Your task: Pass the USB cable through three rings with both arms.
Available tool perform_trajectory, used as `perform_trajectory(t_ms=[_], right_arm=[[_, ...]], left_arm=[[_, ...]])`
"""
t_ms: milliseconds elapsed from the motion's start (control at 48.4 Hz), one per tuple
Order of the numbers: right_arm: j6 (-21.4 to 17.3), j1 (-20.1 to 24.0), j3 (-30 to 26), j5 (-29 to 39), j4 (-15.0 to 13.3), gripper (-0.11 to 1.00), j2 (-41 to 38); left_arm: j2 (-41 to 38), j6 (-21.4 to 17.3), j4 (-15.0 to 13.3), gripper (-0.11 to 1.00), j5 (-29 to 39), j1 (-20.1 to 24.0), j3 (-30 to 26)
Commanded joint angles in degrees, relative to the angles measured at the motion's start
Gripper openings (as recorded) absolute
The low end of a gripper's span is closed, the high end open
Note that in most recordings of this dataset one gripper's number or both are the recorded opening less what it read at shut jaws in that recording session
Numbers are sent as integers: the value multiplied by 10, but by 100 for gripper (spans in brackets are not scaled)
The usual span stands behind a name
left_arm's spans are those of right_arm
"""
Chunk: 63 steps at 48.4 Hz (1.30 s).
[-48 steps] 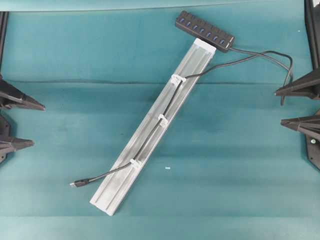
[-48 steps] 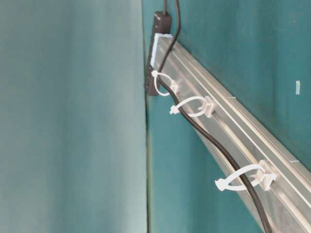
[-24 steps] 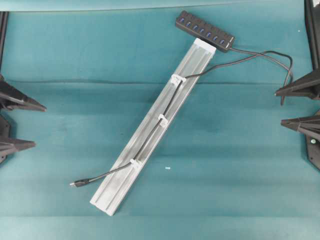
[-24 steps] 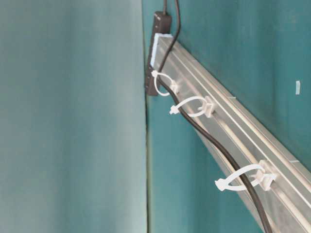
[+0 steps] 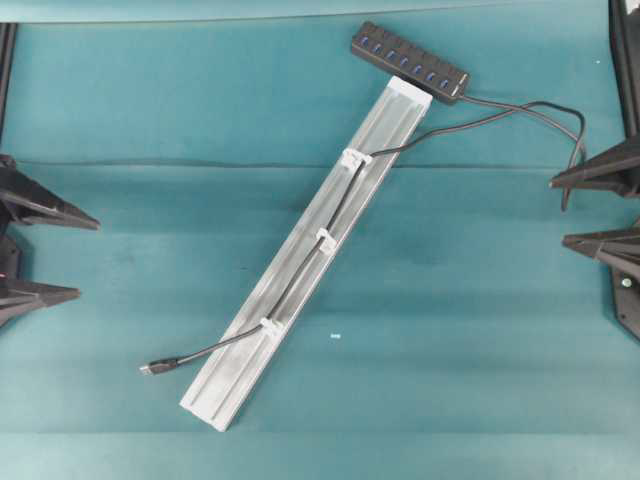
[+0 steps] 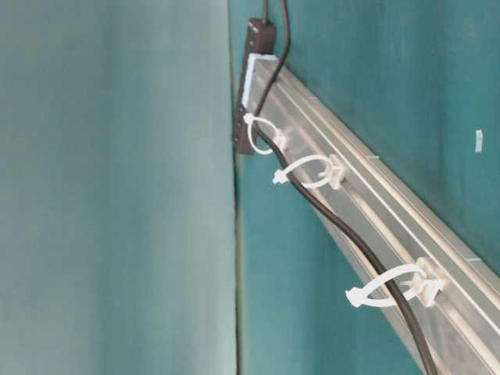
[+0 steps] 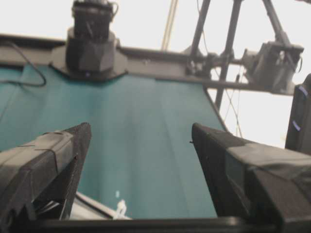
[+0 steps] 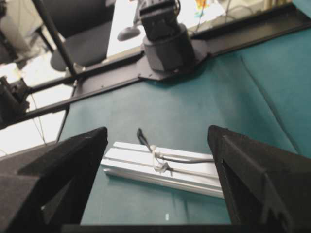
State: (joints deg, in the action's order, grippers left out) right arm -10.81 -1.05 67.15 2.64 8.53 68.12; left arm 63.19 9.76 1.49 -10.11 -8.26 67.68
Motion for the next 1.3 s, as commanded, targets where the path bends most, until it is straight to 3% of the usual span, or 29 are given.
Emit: perform_trajectory(t_ms=[0, 392, 599, 723, 929, 1280], right_arm=[[-2, 6, 1, 3, -1, 90, -3], [10, 16, 2, 36, -3, 90, 0], [49, 16, -2, 27, -5, 90, 13], [71, 17, -11, 31, -5, 90, 34], [76, 17, -15, 60, -4, 90, 61], [76, 27, -15, 54, -4, 90, 64]], left_arm=[[2, 3, 2, 91, -5, 2, -12], [4, 2, 2, 91, -27, 2, -12], [3, -8, 2, 91, -34, 2, -11], [3, -41, 2, 91, -25, 2, -11], [20, -112, 2, 91, -32, 2, -21], [19, -113, 2, 91, -25, 2, -18]])
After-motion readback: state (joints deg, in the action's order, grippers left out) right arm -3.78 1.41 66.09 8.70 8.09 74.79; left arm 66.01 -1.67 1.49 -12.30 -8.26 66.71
